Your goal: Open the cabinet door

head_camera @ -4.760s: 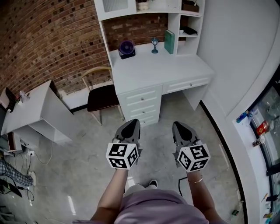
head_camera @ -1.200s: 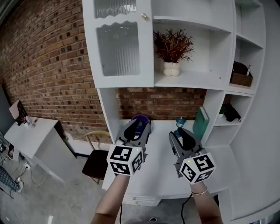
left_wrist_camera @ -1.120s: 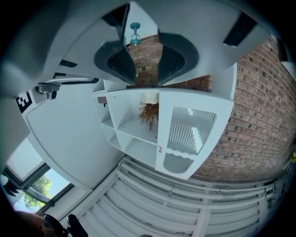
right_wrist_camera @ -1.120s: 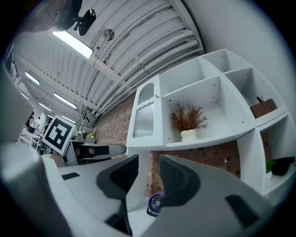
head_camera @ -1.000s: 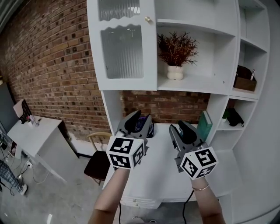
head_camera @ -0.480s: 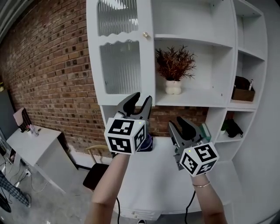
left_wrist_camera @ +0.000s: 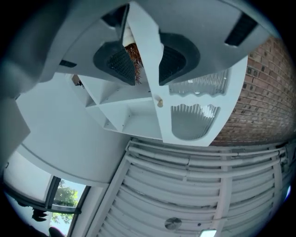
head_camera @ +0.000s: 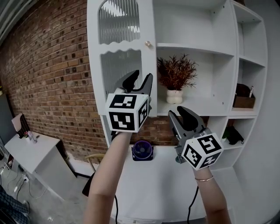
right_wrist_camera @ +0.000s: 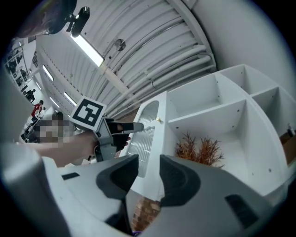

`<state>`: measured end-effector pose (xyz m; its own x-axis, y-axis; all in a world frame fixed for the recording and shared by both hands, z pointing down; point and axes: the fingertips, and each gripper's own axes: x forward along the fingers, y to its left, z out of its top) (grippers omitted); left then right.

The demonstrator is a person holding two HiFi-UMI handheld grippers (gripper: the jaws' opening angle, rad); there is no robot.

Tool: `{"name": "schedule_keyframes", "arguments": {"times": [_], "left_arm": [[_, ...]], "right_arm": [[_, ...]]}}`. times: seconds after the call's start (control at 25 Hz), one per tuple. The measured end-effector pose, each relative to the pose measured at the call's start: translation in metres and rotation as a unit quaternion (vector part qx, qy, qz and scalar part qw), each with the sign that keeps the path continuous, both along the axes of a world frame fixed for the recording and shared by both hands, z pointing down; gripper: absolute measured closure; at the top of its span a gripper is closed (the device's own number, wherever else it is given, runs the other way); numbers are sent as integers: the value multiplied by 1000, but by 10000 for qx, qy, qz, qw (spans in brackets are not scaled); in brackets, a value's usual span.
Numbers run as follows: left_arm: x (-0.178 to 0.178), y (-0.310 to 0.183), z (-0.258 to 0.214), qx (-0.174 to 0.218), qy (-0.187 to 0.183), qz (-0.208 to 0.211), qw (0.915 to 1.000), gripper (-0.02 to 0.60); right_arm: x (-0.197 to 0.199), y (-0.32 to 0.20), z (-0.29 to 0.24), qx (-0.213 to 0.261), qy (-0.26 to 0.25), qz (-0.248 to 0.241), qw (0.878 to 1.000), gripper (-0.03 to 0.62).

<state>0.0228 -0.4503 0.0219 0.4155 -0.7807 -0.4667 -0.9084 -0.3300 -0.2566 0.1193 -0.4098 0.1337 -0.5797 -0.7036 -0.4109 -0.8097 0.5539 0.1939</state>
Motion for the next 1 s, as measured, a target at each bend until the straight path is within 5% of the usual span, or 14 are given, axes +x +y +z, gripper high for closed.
{"name": "schedule_keyframes", "arguments": {"times": [0.44, 1.0], "left_arm": [[5, -44, -75, 362, -173, -301, 9987, 428], [21, -84, -102, 479, -598, -628, 9951, 434]], "right_arm": [[-16, -24, -29, 231, 162, 151, 9995, 461], [-24, -43, -40, 286, 71, 240, 9993, 461]]}}
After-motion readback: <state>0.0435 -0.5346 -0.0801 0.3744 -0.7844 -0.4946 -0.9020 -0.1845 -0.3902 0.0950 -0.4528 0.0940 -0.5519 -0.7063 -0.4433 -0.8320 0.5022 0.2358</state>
